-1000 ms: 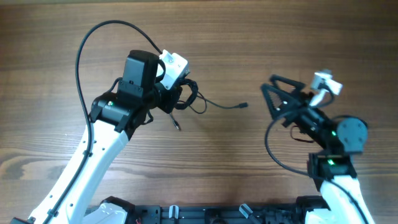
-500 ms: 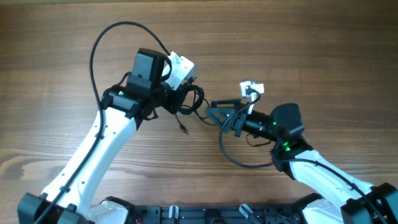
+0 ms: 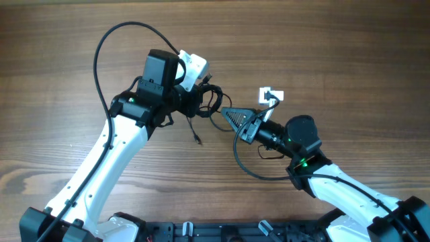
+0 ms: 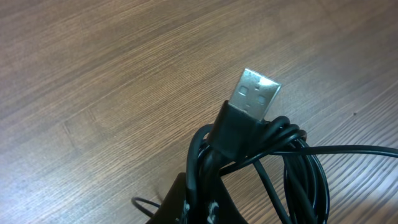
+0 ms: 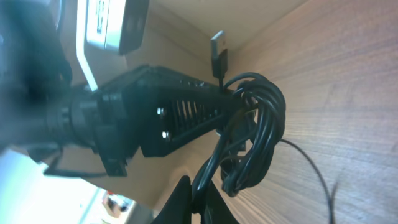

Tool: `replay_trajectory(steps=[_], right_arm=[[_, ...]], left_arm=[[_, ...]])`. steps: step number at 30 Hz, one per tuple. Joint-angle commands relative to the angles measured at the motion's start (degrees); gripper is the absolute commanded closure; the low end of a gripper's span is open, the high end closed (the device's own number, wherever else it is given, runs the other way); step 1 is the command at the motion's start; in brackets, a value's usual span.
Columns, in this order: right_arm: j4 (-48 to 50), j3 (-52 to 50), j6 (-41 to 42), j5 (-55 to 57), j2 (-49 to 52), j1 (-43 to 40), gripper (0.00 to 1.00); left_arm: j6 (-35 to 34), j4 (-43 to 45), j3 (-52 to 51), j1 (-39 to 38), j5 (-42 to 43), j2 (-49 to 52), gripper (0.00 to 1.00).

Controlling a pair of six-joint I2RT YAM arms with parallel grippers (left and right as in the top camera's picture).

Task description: Untangle cables

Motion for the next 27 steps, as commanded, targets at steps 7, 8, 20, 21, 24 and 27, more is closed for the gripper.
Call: replay_trajectory(steps=[7, 8, 20, 21, 24, 27], right_arm=[[0.1, 0.4, 7.2, 4.2, 0.8, 0.5, 0.95], [-0.5, 0.4, 7.3, 5.2, 0.8, 0.6, 0.95], [-2.7, 0.4, 15.4, 9.5, 0.8, 0.6, 0.96], [-4.2, 0.4, 15.5, 11.0, 0.8, 0.6, 0.95], [-12.9, 0.4, 16.2, 17.5, 0.8, 0.6, 0.95], [-13.9, 0.4, 16.6, 18.2, 0.8, 0.6, 0.95]], left_arm=[[-8.5, 1.8, 0.6, -0.6, 12.7, 0.0, 0.96], [-8.5, 1.8, 0.6, -0.9, 13.5, 0.0, 0.96], [-8.2, 1.9, 0.6, -7.9, 0.1, 0.0, 0.96], [-8.2, 2.4, 0.6, -8.1, -0.3, 0.0, 0.96], [-8.2, 4.2, 0.6, -8.9, 5.8, 0.0, 0.96], [-8.2, 4.6, 0.6, -9.7, 11.3, 0.0, 0.96]])
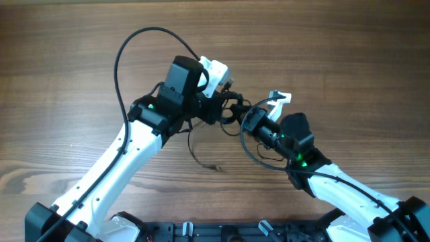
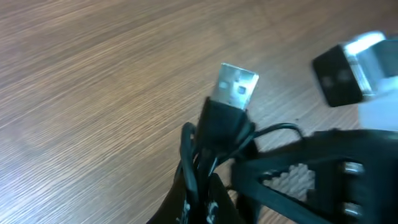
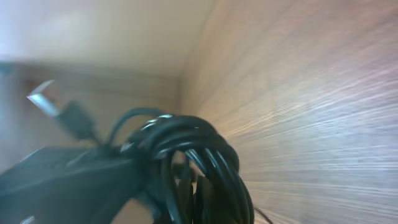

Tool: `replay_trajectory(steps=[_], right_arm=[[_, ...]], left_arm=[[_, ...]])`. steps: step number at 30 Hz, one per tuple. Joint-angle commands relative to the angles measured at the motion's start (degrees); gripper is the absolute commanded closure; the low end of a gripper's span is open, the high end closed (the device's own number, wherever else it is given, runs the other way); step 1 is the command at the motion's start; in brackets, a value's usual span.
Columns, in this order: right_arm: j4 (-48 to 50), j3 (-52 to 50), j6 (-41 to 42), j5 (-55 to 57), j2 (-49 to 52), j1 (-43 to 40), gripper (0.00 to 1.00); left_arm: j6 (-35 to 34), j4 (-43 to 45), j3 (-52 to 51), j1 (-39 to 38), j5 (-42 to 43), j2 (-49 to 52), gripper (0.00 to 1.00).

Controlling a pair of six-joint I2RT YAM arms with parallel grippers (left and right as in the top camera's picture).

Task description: Untangle cables

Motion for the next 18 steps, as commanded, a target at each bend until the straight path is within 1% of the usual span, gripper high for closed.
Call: replay_trajectory(steps=[1, 3, 5, 7, 8, 9, 10, 12, 13, 14, 15, 18], right_arm=[[-0.9, 0.0, 1.2, 4.7, 0.8, 0.3, 0.95], [-0.8, 0.0, 1.2, 5.6, 0.8, 0.3, 0.94], [-0.7, 0.0, 1.2, 6.5, 0.8, 0.3, 0.93], [-0.3, 0.0, 1.1, 6.9, 0.8, 0.3, 0.87], [0.1, 0.0, 1.0, 6.8, 0.8, 0.2, 0.80], [0.2, 0.0, 1.0, 6.8, 0.8, 0.0, 0.71], [0.3, 0.0, 0.6, 6.7, 0.8, -0.4, 0.57], [0.6, 0.0, -2.3, 5.2, 0.6, -1.3, 0.40], [0.5, 0.0, -4.2, 3.7, 0.4, -2.0, 0.28], [0.5, 0.0, -6.1, 1.9, 0.1, -3.0, 0.06], [0.5, 0.0, -6.8, 0.5, -0.2, -3.8, 0.00], [0.6, 0.0, -6.9, -1.2, -0.5, -6.4, 0.00]], left_arm=[[-0.6, 1.1, 0.7, -1.6, 10.9, -0.4, 0.96], [-0.6, 0.9, 0.7, -2.6, 13.7, -0.4, 0.96], [-0.6, 0.7, 0.7, -3.9, 14.2, -0.4, 0.96], [-0.6, 0.7, 0.7, -4.7, 14.1, -0.4, 0.96], [-0.6, 0.7, 0.7, -4.6, 14.1, -0.4, 0.96], [-1.5, 0.7, 0.7, -4.1, 13.1, -0.4, 0.96], [-5.6, 0.9, 0.7, -2.3, 8.7, -0.5, 0.96], [-9.9, 0.9, 0.7, 0.9, 4.1, -0.6, 0.96], [-12.3, 0.9, 0.7, 3.4, 2.9, -0.7, 0.96], [-15.5, 1.3, 0.7, 6.6, 2.7, -1.0, 0.96], [-18.0, 1.4, 0.7, 8.8, 2.7, -1.1, 0.96], [-27.9, 1.3, 0.7, 15.6, 2.7, -1.2, 0.96]])
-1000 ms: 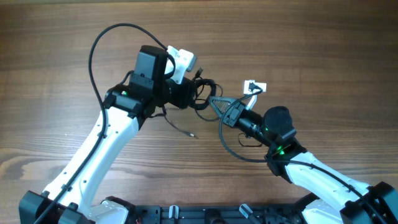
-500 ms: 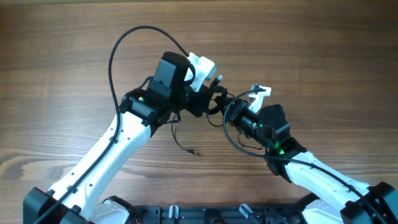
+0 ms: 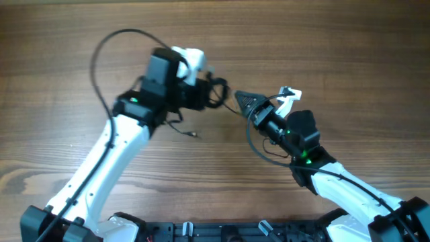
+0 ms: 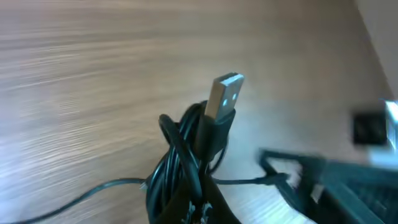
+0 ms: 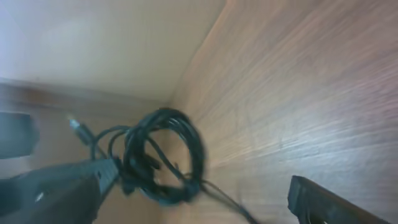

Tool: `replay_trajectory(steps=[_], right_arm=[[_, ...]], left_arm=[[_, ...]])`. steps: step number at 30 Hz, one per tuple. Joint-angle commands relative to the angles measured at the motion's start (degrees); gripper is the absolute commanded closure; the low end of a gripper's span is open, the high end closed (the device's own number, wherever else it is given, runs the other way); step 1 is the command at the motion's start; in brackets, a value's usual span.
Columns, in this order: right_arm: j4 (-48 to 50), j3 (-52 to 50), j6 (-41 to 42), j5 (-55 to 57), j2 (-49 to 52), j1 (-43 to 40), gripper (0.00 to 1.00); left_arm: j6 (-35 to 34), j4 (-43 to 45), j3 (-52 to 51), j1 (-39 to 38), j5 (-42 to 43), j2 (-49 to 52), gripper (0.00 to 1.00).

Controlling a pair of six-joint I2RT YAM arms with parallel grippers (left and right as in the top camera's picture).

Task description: Untangle cables

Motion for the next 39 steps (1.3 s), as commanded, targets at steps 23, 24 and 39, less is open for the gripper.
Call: replay_trajectory(steps=[23, 24, 39], right_arm=[[6.4, 0.1, -15.5, 8.0, 5.0, 17.1, 0.01], [7.8, 0.1, -15.5, 9.0, 7.1, 17.1, 0.06], [-11.6, -0.3, -28.0, 7.1, -0.8, 17.0, 0.95]], left_arm=[[-93.8, 4.2, 0.7, -0.8, 2.6, -1.2, 0.96], [-93.9, 5.3, 0.7, -2.7, 2.6, -1.2, 0.96], [-75.1, 5.9, 0.7, 13.4, 5.7, -1.5, 0.96]])
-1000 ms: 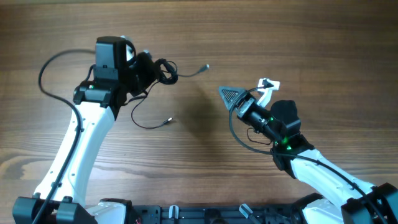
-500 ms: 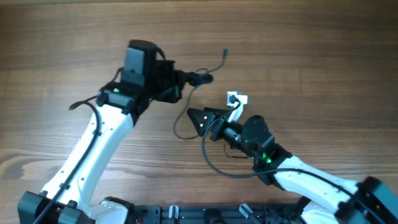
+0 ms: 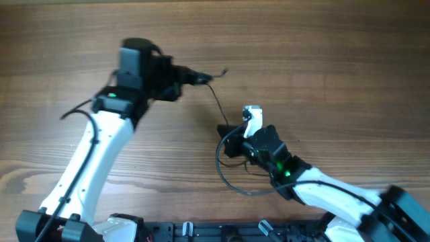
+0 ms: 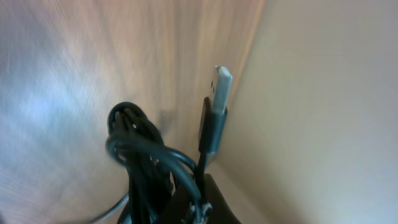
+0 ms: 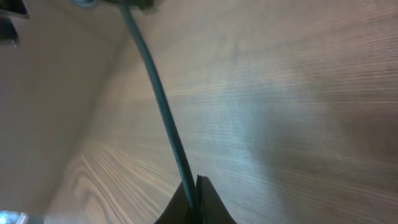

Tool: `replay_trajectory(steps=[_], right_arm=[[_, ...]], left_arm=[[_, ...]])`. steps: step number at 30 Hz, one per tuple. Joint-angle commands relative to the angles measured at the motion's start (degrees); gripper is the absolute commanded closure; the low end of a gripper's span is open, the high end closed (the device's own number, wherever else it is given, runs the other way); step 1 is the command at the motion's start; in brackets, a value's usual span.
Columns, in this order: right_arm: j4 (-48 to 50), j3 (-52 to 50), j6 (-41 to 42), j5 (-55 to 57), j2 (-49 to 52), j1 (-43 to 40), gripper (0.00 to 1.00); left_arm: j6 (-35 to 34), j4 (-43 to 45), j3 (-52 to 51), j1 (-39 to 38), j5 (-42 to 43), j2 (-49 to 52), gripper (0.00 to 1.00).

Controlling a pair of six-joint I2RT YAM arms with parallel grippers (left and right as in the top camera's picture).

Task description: Untangle cables

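Note:
My left gripper at the upper left is shut on a black cable bundle, coiled and knotted, with a silver USB plug sticking out past it. In the overhead view the plug points right. One thin strand runs from the bundle down to my right gripper, which is shut on it near the table's middle. In the right wrist view that strand rises straight from the closed fingertips. The strand looks taut.
The wooden table carries nothing else of the task. A black lead of the right arm loops over the table in front of that arm. The left arm's white link crosses the left side.
The right gripper was open just right of the bundle; now it is shut on one strand, lower and nearer the front. The left gripper has moved left with the bundle, and the strand stretches between them.
At first both grippers met at the bundle, the right one shut on its loops. They were still pressed together a moment later. Then the right gripper was open and apart from the bundle. Now it holds a single strand drawn out from the coil.

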Motion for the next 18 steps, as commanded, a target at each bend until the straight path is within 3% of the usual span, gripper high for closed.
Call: replay_trajectory(steps=[1, 2, 3, 4, 6, 10, 12, 14, 16, 18], right_arm=[[-5.4, -0.2, -4.4, -1.7, -4.9, 0.0, 0.92], [-6.3, -0.2, -4.3, -1.7, -5.7, 0.0, 0.75], [-6.3, -0.2, -4.3, -1.7, -6.4, 0.0, 0.50], [-5.9, -0.2, -4.3, -1.7, -7.0, -0.1, 0.43], [-4.9, -0.2, -4.2, -1.7, -8.7, -1.0, 0.02], [-3.3, -0.2, -1.4, -0.8, -9.8, -3.8, 0.00], [-2.0, -0.2, 6.8, -0.7, -9.8, -5.4, 0.00], [-1.0, -0.2, 21.7, -0.7, -9.7, -6.9, 0.00], [1.2, -0.2, 29.8, -1.9, -9.3, -6.9, 0.00], [5.7, -0.2, 32.7, -4.6, -9.0, -6.9, 0.01]], left_arm=[[13.2, 0.3, 0.7, 5.2, 7.7, -1.5, 0.96], [16.7, 0.3, 0.7, 5.7, 8.2, -1.5, 0.96], [22.0, 0.3, 0.7, 5.9, 8.4, -1.5, 0.96], [27.3, 0.3, 0.7, 5.8, 8.4, -1.5, 0.96], [39.3, 0.3, 0.7, 5.8, 10.2, -1.5, 0.96], [57.6, 0.3, 0.7, 5.8, 15.8, -1.5, 0.96], [68.6, 0.3, 0.7, 5.8, 21.5, -1.5, 0.96], [80.9, -0.4, 0.6, 5.8, 32.2, -1.5, 0.96], [84.8, -0.4, 0.6, 5.8, 38.7, -1.5, 0.96], [85.3, -0.7, 0.6, 5.6, 41.4, -1.5, 0.96]])
